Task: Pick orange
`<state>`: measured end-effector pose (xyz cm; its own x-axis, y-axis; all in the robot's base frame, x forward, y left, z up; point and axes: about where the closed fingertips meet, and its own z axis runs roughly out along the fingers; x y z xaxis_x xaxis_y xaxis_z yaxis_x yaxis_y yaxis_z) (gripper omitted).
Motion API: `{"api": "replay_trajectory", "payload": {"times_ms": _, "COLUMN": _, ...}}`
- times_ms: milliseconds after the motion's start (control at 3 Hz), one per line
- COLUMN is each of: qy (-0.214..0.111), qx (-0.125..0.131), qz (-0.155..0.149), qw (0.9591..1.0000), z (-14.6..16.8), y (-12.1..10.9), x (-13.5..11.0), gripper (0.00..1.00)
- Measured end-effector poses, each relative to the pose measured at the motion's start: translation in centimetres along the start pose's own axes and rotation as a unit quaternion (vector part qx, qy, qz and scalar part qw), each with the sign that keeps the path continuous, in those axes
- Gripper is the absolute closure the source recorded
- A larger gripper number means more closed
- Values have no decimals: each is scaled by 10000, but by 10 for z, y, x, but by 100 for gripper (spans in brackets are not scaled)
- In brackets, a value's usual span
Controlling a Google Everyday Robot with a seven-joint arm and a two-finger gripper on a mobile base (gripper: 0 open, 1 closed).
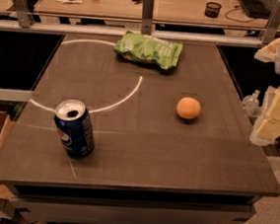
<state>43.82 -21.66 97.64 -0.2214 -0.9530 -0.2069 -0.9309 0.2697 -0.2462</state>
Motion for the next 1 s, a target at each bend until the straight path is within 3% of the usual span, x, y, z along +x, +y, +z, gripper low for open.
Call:
{"api": "replay_trajectory", "payload": {"times_ms": 333, "qy": 0, "qx": 1, "qz": 0, "qw": 10000, "z": 0, "y": 0, "x": 0, "gripper": 0}}
{"api": "replay_trajectory", "payload": {"times_ms": 667, "qy": -226, "qx": 183, "qz": 285, "qw": 9992, "z": 2, "y": -5, "x": 0, "gripper": 0}}
{"api": "replay_trajectory", "payload": {"times_ms": 1000, "qy": -354, "qx": 613, "qz": 882, "qw": 9936, "z": 17, "y": -15, "x": 0, "gripper": 0}}
